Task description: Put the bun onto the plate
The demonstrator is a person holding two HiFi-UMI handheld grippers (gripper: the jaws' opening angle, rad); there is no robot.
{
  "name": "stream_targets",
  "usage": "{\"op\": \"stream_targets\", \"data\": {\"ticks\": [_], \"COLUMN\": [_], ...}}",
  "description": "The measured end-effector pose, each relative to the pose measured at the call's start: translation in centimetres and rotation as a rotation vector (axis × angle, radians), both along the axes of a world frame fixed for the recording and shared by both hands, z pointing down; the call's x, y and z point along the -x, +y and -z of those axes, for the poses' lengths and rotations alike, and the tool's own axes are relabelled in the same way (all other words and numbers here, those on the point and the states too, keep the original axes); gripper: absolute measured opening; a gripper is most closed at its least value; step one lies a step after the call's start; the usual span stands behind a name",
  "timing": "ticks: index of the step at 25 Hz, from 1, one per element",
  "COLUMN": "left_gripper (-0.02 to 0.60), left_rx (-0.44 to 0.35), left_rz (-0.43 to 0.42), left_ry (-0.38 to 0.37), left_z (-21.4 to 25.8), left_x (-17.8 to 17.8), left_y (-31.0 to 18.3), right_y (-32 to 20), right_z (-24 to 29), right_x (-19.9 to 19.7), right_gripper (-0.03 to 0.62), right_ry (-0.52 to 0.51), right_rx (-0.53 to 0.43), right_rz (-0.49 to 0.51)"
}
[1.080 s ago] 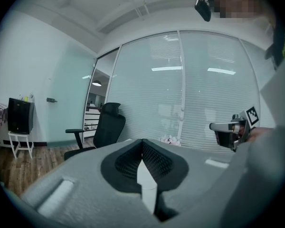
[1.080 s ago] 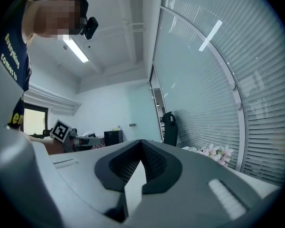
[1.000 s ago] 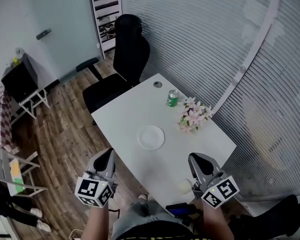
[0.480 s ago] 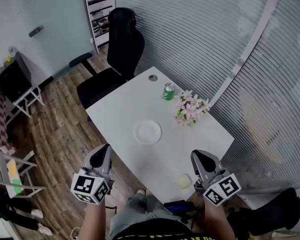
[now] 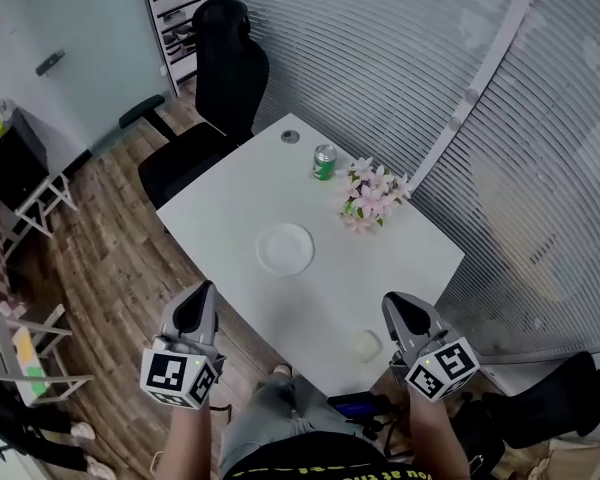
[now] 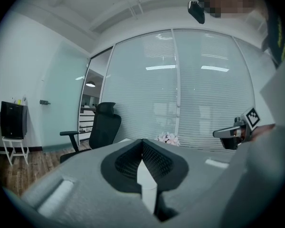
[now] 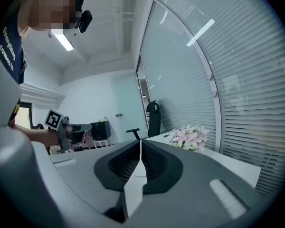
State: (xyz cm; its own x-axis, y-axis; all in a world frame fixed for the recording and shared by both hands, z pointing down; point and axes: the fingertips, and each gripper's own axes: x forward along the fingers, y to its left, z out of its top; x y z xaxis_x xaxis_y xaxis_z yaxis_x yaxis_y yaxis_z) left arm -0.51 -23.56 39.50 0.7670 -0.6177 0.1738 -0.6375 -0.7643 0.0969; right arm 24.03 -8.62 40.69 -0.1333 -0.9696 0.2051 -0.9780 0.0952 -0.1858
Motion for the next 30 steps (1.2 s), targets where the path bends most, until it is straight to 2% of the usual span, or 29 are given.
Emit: {"op": "stream_targets", "data": {"ticks": [7,12,17,24,30], "left_gripper": [0.003,0.003,0.003,0.003,0.003], "left_rx": [-0.012,-0.004,0.0,0.017,0.015], "left_rz": [-0.006,-0.037,-0.065,-0.083,-0.094], "left_ry": [0.025,0.035,0.034,0.014,-0.008], "left_z": [-0.2,-0.5,-0.7,-1.8,-2.1], "left_x": [-0.9,-1.9,-2.7,-2.9,-2.8], "left_y": [0.1,0.6,0.7,0.8,0.8], "right_y": [1.4,2.4,3.9,6.5,7.6], "right_z": [-3.4,-7.8,-12.4,-18.3,-21.4], "right_x": [-0.4,-0.3,-0.2,-0.1,0.7], "right_gripper": [0.029,0.058,0.109,0.133,0.171], "right_ry": [0.008,0.017,-0.014,-0.018,0.002], "right_rx": [0.068,0.165,0.28,0.42,0.5], "right_rz": [-0.033,-0.035,-0.014,0.017,0.053]}}
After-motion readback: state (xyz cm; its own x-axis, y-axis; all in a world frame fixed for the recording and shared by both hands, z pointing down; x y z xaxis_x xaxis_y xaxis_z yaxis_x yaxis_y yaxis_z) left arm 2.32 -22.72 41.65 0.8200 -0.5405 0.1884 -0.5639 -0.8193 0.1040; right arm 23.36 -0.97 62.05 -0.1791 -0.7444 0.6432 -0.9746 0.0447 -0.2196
